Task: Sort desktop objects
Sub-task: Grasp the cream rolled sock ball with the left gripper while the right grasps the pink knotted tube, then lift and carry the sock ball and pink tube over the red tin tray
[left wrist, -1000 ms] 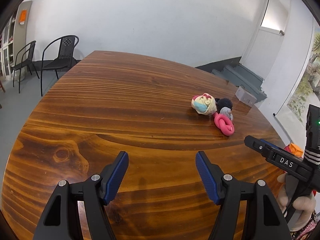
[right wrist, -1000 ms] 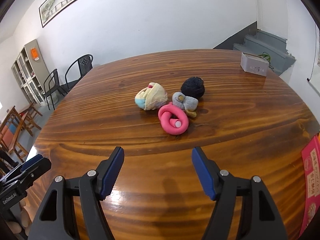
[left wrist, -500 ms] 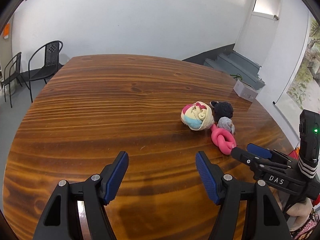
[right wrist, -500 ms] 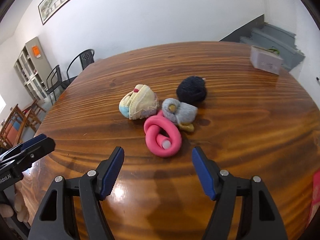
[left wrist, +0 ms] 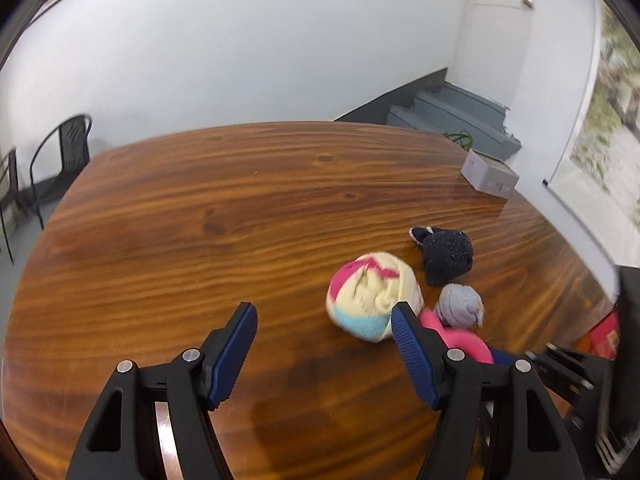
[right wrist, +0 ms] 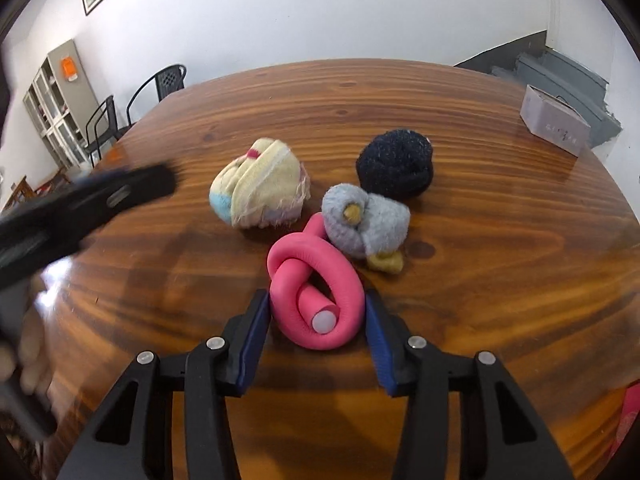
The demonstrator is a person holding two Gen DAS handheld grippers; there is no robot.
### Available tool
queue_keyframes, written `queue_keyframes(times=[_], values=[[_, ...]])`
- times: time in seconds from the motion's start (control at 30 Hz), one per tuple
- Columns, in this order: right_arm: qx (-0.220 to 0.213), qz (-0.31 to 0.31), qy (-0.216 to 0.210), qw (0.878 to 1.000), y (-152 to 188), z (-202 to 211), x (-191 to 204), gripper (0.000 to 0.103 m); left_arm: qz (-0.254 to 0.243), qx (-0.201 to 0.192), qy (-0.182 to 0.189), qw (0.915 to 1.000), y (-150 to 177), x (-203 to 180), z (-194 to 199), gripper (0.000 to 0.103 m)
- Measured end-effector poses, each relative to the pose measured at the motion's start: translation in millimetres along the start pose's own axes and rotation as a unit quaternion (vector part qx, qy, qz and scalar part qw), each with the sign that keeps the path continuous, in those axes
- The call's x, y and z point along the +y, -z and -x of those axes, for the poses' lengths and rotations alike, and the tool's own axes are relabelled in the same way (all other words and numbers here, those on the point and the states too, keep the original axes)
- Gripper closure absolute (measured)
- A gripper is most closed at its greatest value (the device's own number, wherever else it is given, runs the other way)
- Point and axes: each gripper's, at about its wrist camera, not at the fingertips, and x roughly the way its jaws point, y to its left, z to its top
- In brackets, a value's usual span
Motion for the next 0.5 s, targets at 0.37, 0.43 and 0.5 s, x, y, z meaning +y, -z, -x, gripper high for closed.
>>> queue_keyframes(times=[0.37,0.43,0.5], values=[[-0.033,0.003,-0.023,0.999,27.3,50.7,2.5,0.053,-0.023,0.028,0.016,0.9992,-7.8,-31.9,-46.3,0.032],[-0.031,0.006,-0.028,0.999,29.4,50.0,5.6,0.053,-0.023,0.031,0.005,0.9992,-7.1,-32.1,-53.0,0.032],[-0.029,0.009,-0.03,0.999,30.9,49.4,6.8,0.053,-0.023,0.028,0.005,0.9993,-7.2,-32.2,-55.3,0.032]])
